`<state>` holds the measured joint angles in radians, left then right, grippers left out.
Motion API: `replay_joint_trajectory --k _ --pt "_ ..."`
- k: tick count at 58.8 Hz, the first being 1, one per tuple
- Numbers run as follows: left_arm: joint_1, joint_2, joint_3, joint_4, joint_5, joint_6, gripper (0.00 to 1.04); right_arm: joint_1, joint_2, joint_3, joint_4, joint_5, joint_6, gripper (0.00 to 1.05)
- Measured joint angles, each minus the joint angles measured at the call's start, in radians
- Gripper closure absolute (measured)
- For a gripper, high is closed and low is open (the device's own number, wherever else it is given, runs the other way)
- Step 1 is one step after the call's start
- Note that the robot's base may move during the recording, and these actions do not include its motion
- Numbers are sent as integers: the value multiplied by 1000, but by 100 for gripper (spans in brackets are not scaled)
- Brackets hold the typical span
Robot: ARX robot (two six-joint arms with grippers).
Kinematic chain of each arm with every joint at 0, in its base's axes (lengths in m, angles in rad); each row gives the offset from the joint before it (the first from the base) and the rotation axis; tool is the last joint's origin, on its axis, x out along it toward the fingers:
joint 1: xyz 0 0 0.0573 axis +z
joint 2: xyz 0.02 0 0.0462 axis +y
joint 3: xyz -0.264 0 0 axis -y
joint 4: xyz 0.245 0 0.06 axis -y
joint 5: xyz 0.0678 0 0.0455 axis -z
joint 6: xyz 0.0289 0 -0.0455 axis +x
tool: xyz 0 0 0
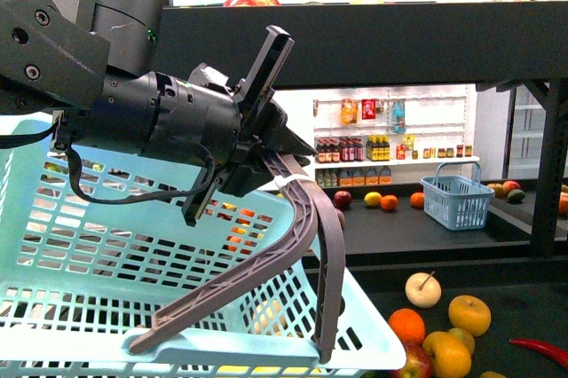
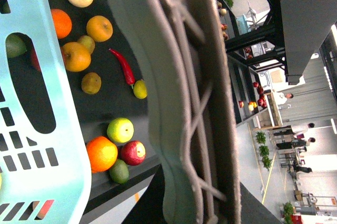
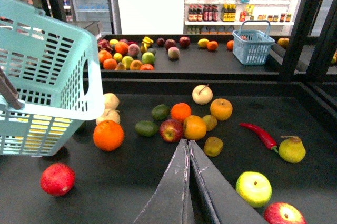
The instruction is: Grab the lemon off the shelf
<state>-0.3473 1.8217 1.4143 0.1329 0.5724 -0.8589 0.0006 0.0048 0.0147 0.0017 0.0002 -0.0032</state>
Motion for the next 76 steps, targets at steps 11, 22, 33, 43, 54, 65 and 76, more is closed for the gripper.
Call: replay_joint_trajectory --k 11,22,33,43,54,65,76 --pt "0 0 0 0 1 1 97 0 0 0 0 0 0 46" --pt "0 0 0 0 1 1 97 0 0 0 0 0 0 11" --pt "0 0 0 0 1 1 97 0 0 0 0 0 0 7" --pt "-3 0 -14 108 -147 -87 97 0 0 0 0 0 0 7" --pt "53 0 -28 286 -320 -230 97 0 0 0 0 0 0 7" --pt "178 0 -90 517 -415 -409 97 0 0 0 0 0 0 7" --pt "315 0 -148 668 -454 -524 97 0 0 0 0 0 0 7"
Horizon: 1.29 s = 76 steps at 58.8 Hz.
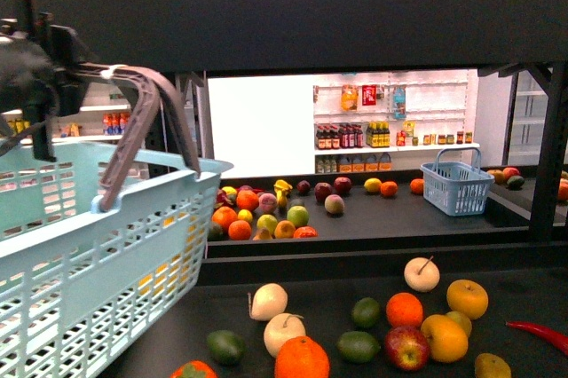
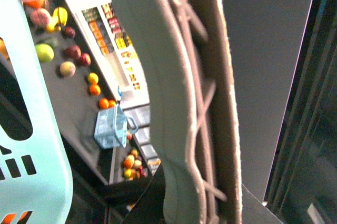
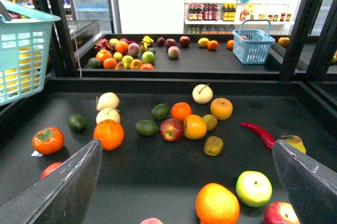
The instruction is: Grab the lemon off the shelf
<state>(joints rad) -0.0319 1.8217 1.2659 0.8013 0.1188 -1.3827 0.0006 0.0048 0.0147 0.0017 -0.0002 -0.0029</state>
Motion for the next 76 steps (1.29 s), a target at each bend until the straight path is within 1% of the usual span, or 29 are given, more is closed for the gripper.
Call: replay_joint_trajectory --k 10,21,28,37,45,62,76 --pt "118 0 -53 124 15 -80 97 0 0 0 0 0 0 7" --pt "237 6 -88 209 63 -118 97 0 0 0 0 0 0 7" --pt "297 24 -109 247 82 -137 97 0 0 0 0 0 0 7" --pt "374 56 -158 317 129 -162 97 0 0 0 0 0 0 7" --pt "417 76 -176 364 169 -170 97 0 0 0 0 0 0 7" --pt "500 149 -206 470 205 -194 97 0 0 0 0 0 0 7" --pt "537 200 -209 509 215 -201 97 0 0 0 0 0 0 7"
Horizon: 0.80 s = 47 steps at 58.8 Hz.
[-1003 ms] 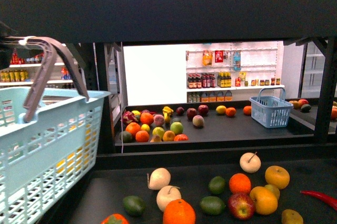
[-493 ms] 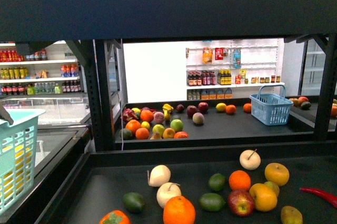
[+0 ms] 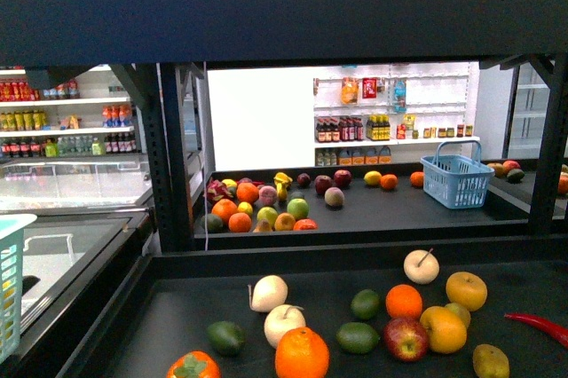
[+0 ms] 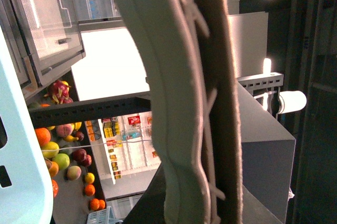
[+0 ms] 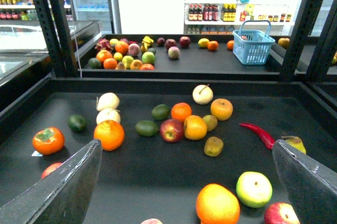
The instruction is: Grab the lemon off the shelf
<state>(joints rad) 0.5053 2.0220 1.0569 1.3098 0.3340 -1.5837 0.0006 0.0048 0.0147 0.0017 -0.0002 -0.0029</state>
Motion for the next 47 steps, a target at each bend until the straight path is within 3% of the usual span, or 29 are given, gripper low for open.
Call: replay_joint_trajectory --k 18,33,47 --pt "16 14 -25 23 22 5 97 0 0 0 0 0 0 7" --pt "31 14 -43 -27 33 76 54 0 0 0 0 0 0 7" --pt "42 -27 -46 -186 62 145 13 0 0 0 0 0 0 7"
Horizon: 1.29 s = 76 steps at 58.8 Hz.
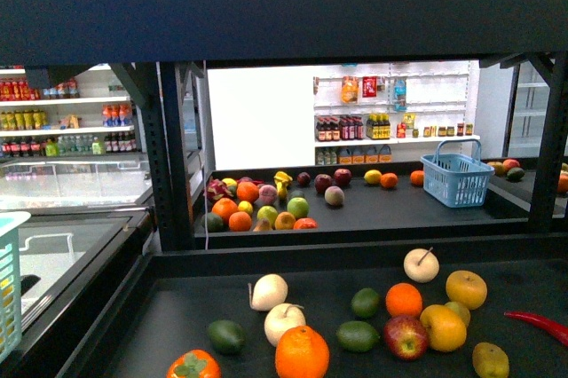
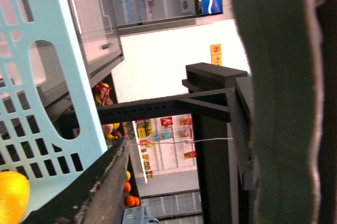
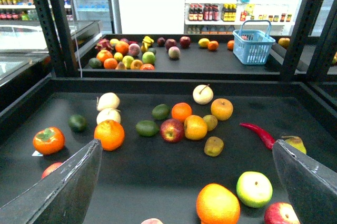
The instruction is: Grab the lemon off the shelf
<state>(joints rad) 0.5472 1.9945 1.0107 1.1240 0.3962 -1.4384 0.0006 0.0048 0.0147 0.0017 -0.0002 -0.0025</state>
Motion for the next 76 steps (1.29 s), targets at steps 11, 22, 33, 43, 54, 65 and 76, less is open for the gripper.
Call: replay_joint_trajectory --k 11,22,33,43,54,65,76 --pt "11 -54 -18 -32 21 16 8 0 0 0 0 0 0 7" --pt "24 -110 -40 -58 31 20 8 0 0 0 0 0 0 7" --pt "37 -181 -76 -154 49 63 8 0 0 0 0 0 0 7" --pt "43 -283 -105 -307 42 153 8 0 0 0 0 0 0 7" --pt "42 -518 -147 -706 -39 477 8 0 0 0 0 0 0 7" --pt "14 -871 -244 -1038 -98 886 8 0 0 0 0 0 0 7" --pt "-85 -1337 -498 -1027 37 1298 35 0 0 0 0 -1 0 7"
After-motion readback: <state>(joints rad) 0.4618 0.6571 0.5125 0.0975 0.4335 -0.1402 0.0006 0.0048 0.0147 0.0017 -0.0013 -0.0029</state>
